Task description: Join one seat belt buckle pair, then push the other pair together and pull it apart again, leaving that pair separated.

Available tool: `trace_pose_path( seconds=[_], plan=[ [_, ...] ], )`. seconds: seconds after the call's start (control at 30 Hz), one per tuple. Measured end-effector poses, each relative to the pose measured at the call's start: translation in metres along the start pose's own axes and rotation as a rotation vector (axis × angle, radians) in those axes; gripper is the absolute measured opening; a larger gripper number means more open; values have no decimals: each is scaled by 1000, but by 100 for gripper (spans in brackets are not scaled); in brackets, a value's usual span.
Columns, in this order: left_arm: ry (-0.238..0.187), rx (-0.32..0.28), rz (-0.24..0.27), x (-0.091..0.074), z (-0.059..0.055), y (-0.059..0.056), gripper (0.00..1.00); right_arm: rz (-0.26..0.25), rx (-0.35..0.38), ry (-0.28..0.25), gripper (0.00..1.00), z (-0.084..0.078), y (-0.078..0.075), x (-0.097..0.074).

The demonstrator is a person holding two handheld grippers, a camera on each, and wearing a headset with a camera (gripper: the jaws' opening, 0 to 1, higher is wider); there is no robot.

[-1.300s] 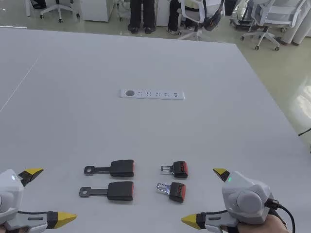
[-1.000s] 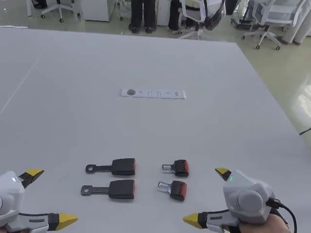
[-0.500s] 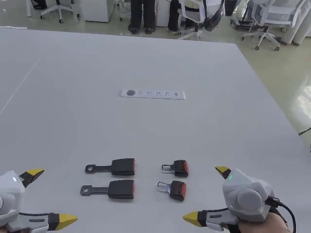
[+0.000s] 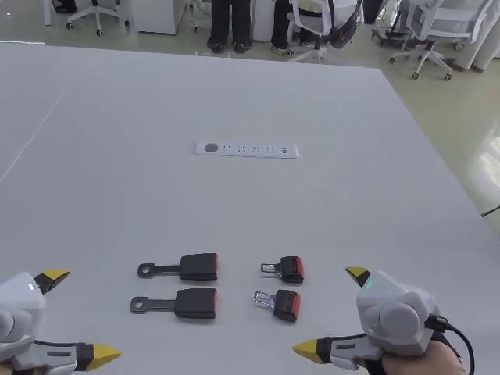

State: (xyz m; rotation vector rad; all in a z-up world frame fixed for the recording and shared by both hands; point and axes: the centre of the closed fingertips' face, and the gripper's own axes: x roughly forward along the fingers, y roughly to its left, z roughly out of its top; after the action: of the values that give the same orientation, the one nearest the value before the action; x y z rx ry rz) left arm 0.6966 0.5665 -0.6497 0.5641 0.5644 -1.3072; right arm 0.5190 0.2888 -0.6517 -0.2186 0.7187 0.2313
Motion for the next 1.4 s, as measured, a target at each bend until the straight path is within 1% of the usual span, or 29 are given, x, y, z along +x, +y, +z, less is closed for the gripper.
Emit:
trace_pose_path(
  seconds=[0.13,0.3,0.37,0.4,0.57,0.77,0.8,0.87,0.9,0.93,1.0,1.07,1.13,1.2,1.23,1.27,1.3,1.37,1.4],
  plan=[
    [1,-10,4,-1,1,2,100,0,-1,0,99,0,0,0],
    [21,-12,1,-1,-2,2,100,5,-6,4,99,0,2,1],
    [26,-26,-3,0,-3,1,100,7,-5,5,99,0,2,2],
    [23,-44,-6,0,-2,1,100,7,-8,6,99,0,1,2],
    [25,-35,-8,1,-1,0,99,7,-10,6,99,0,1,2],
    [26,-35,-20,5,5,1,97,9,-12,4,97,1,0,3],
    [28,-31,-27,6,5,1,95,13,-11,2,95,1,1,3],
    [34,-23,-39,8,6,0,92,39,-3,6,89,-1,5,4],
    [39,-15,-48,9,7,-1,92,36,-9,5,87,0,4,5],
    [42,-6,-52,10,7,-2,91,33,-18,-3,88,1,4,5],
    [46,4,-65,10,9,-4,87,36,-35,-20,88,4,5,6],
    [46,8,-75,12,12,-7,86,46,-32,-17,85,4,6,6],
    [50,15,-82,14,13,-9,86,49,-35,-16,84,5,5,8],
    [74,28,-96,17,11,-13,84,47,-40,-12,83,4,4,8],
    [85,36,-110,19,10,-16,83,32,-55,-6,84,4,1,9],
    [88,38,-120,21,10,-17,82,32,-63,0,84,3,0,10],
    [91,42,-124,22,10,-18,81,35,-63,0,82,3,1,10],
    [98,52,-131,25,10,-19,80,55,-43,19,74,0,1,12],
    [100,59,-137,27,10,-20,80,52,-44,20,73,0,0,13]
  ],
)
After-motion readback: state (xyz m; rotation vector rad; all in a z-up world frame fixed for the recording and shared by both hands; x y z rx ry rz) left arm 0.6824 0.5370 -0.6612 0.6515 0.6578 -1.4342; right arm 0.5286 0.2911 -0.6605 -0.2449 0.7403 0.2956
